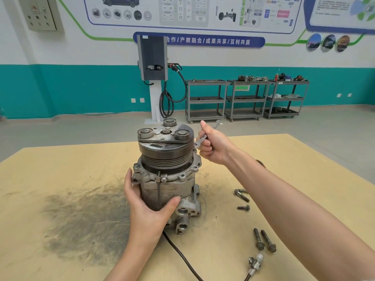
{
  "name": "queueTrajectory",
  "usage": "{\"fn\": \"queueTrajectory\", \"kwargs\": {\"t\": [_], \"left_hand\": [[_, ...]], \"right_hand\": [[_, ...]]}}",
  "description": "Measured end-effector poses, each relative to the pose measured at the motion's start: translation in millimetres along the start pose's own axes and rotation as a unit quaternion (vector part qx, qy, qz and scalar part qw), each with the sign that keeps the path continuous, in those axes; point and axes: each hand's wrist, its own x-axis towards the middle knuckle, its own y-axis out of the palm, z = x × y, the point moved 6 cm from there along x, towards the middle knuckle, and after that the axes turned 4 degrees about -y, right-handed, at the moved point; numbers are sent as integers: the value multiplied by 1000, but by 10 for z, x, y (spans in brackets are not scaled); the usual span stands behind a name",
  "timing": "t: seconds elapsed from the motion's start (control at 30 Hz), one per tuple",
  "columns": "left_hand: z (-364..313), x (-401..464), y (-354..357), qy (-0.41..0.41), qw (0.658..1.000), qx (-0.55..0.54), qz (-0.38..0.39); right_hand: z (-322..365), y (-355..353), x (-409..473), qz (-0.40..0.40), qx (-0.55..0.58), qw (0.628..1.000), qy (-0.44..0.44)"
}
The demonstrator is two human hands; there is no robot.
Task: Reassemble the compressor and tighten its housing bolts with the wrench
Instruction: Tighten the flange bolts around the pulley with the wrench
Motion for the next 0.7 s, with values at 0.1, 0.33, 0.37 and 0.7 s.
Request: {"fn": "queueTrajectory", "kwargs": {"t": [0.1,0.33,0.37,0.7], "left_hand": [[-8,5,8,1,1000,4,1],[-33,7,19,27,1000,11,-5],[-34,7,20,31,999,10,-5],[12,20,6,43,999,4,3]], "right_hand": [[-23,-55,-123,-77,29,993,-88],[-52,6,-730,-190,-102,912,-349],[-12,84,-825,-169,-167,884,-402],[559,232,-1059,-82,-245,843,-472]]}}
